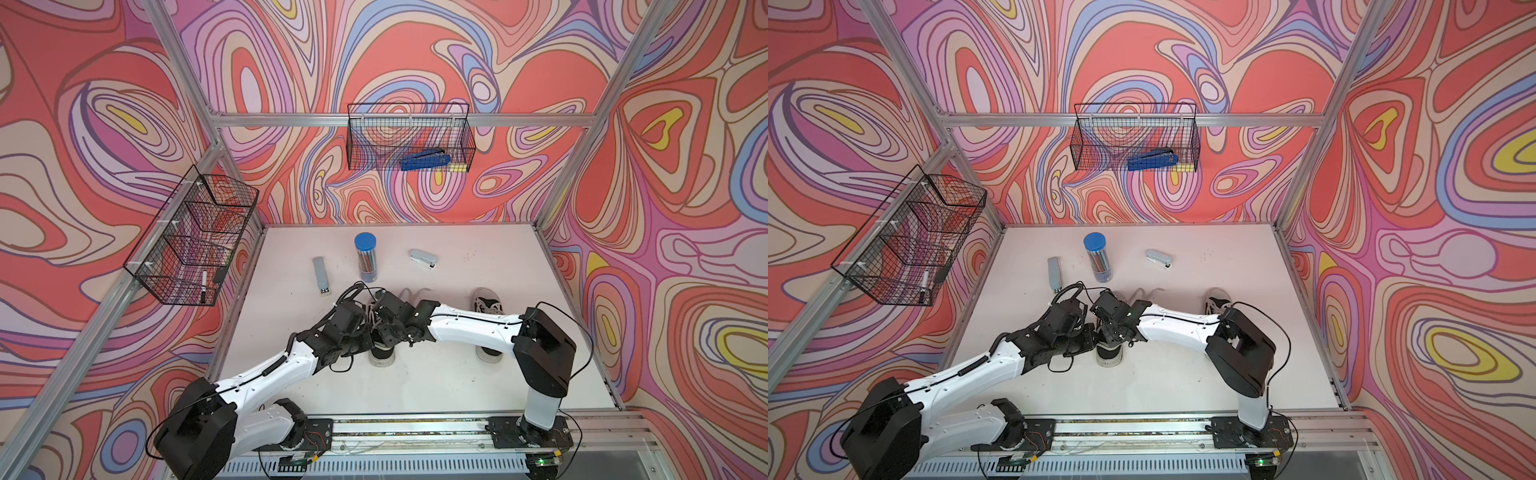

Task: Remove the insole from the shoe
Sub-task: Untie the shoelace on the shoe.

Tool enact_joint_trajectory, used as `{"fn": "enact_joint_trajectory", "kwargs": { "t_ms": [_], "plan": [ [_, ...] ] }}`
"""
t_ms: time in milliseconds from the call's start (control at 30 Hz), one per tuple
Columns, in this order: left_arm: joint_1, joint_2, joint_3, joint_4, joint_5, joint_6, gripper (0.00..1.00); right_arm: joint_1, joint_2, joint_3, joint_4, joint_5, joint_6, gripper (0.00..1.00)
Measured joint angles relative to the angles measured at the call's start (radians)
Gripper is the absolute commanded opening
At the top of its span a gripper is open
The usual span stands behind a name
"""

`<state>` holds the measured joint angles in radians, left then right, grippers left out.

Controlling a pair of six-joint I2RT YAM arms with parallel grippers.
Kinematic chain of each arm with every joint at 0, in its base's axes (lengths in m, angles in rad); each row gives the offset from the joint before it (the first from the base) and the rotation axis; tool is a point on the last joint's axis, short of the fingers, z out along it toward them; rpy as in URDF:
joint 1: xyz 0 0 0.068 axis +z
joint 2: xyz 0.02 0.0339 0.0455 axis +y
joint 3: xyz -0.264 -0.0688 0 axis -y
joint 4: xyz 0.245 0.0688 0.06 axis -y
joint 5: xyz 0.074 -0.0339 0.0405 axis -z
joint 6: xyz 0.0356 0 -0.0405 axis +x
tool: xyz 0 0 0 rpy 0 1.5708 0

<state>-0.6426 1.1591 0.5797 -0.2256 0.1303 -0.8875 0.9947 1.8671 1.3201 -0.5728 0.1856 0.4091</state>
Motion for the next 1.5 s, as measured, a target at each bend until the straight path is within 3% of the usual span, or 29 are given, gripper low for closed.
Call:
{"fn": "enact_joint_trajectory", "kwargs": {
  "t_ms": [300,433,533,733,867,1000,1367,1500],
  "plan": [
    [0.000,-0.004,-0.004,0.017,-0.018,-0.011,0.00,0.003,-0.002,0.002,0.011,0.191,-0.008,0.17],
    [-0.006,-0.021,-0.026,0.047,-0.024,-0.036,0.00,-0.014,-0.061,-0.071,0.047,0.175,0.020,0.12],
    [-0.014,-0.024,-0.063,0.092,-0.018,-0.065,0.00,-0.048,-0.121,-0.156,0.101,0.095,0.069,0.09],
    [-0.040,-0.018,-0.120,0.167,-0.002,-0.114,0.00,-0.127,-0.173,-0.269,0.205,-0.108,0.156,0.13],
    [-0.060,0.016,-0.086,0.140,-0.030,-0.096,0.00,-0.151,-0.173,-0.270,0.206,-0.151,0.173,0.27],
    [-0.069,0.058,-0.007,0.061,-0.064,-0.038,0.01,-0.165,-0.169,-0.254,0.193,-0.157,0.166,0.32],
    [-0.068,0.140,0.103,-0.065,-0.143,0.092,0.35,-0.178,-0.164,-0.221,0.191,-0.178,0.131,0.40],
    [-0.068,0.172,0.132,-0.081,-0.156,0.114,0.36,-0.179,-0.150,-0.219,0.192,-0.179,0.124,0.39]
  ]
}}
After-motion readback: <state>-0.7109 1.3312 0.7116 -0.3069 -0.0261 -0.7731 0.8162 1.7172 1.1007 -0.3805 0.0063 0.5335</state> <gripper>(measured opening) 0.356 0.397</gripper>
